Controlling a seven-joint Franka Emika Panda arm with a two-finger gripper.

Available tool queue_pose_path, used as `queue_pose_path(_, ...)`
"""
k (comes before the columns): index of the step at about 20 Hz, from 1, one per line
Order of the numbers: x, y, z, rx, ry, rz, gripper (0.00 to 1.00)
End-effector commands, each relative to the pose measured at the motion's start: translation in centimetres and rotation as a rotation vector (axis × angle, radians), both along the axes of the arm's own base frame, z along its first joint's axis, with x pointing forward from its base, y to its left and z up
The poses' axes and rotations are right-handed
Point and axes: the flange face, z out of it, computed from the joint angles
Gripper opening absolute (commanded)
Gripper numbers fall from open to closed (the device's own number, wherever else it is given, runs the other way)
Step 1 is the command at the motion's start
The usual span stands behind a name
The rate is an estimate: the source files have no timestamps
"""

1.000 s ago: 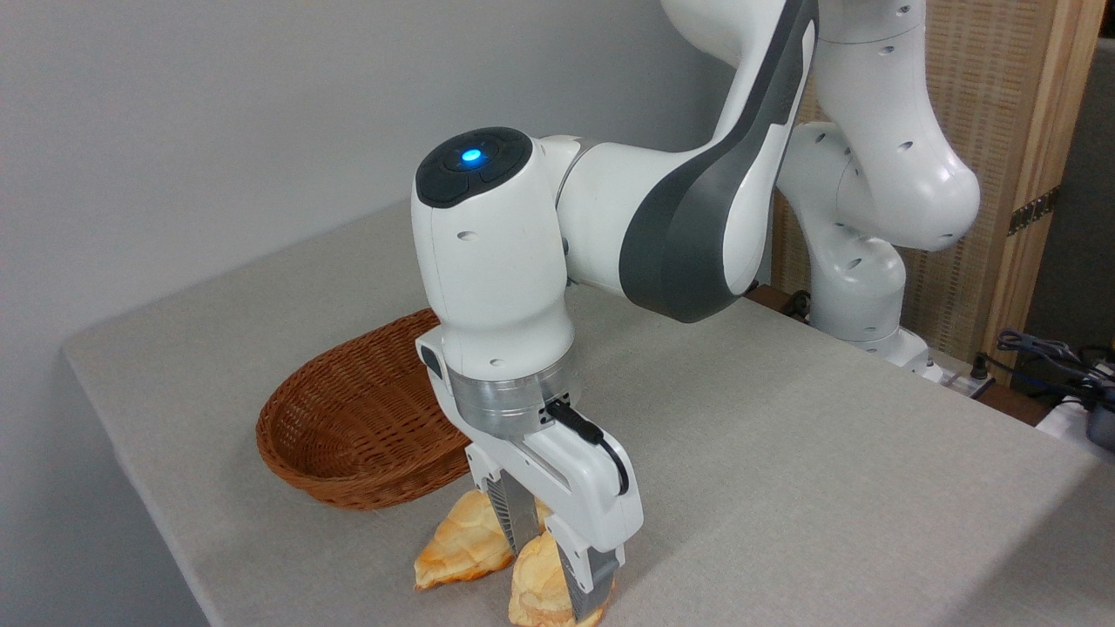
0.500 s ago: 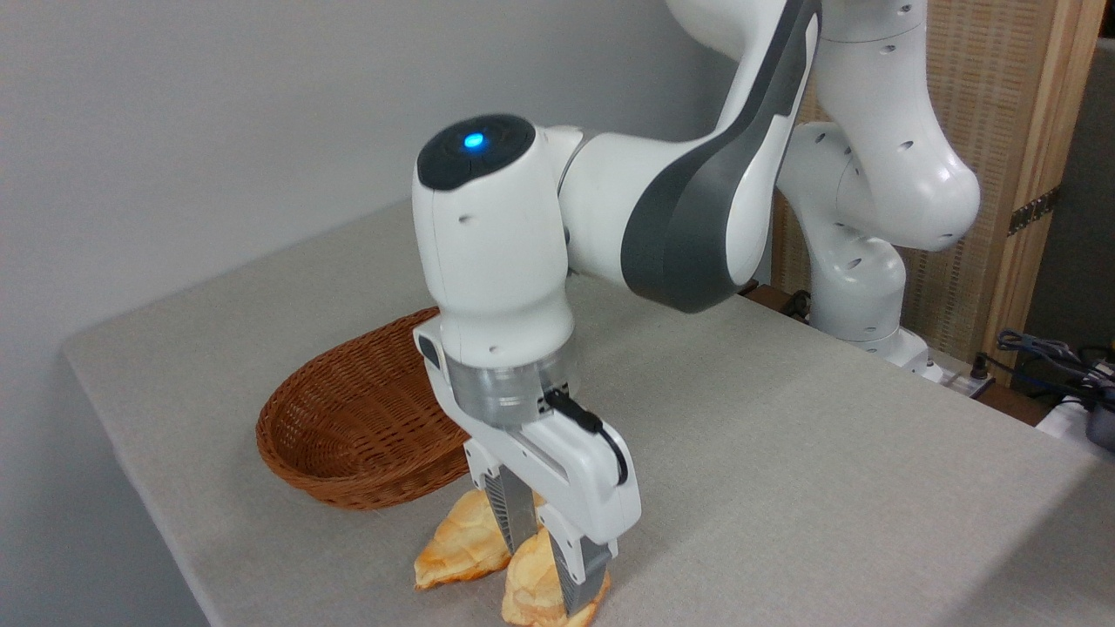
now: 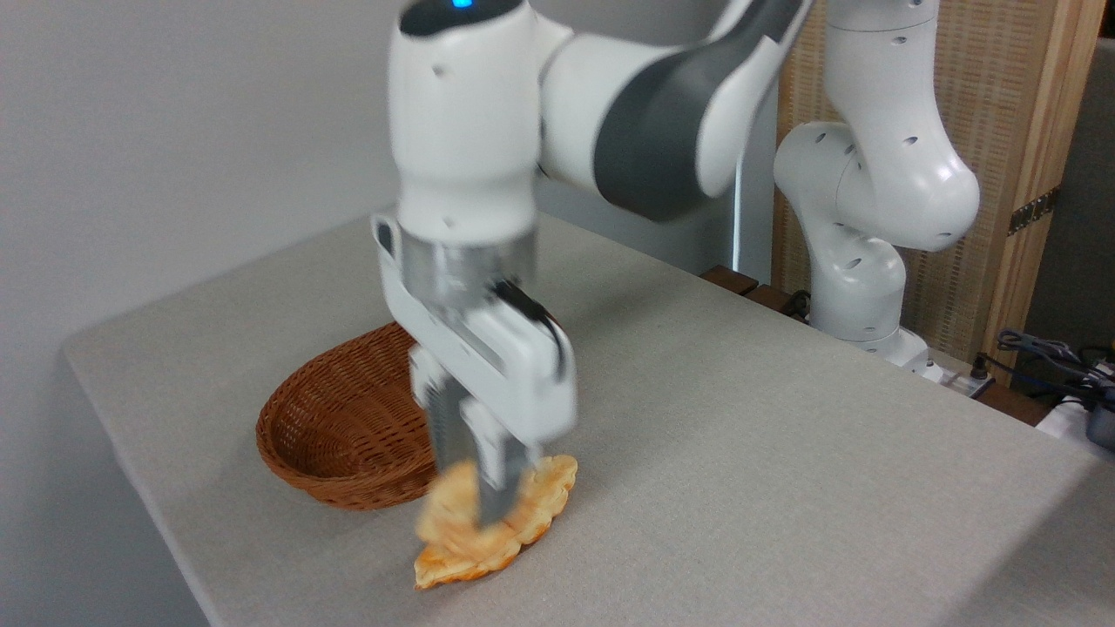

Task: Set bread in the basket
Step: 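Lift the bread and carry it over the wicker basket, then lower the bread into the basket and open the gripper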

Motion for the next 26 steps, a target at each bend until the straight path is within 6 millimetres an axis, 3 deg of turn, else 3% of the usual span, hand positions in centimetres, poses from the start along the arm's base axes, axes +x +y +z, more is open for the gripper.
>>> queue_pose_path(1, -0.2, -5.4, 1.7, -0.043, -0.031, -0.049, 0.42)
queue_pose_path(8, -0.8, -16.0, 0.9, -0.075, 0.015, -0.007, 0.51)
queue_pose_path(10, -1.2, -19.0, 0.1, -0.075, 0.034, -0.05, 0.66)
queue_pose_path(12, -1.6, -21.8, -1.0, -0.064, 0.055, -0.089, 0.96)
queue_pose_path(18, -1.8, -24.0, -3.1, -0.03, 0.088, -0.118, 1.0)
queue_pose_path(26, -1.5, -23.6, -3.0, -0.031, 0.083, -0.108, 1.0)
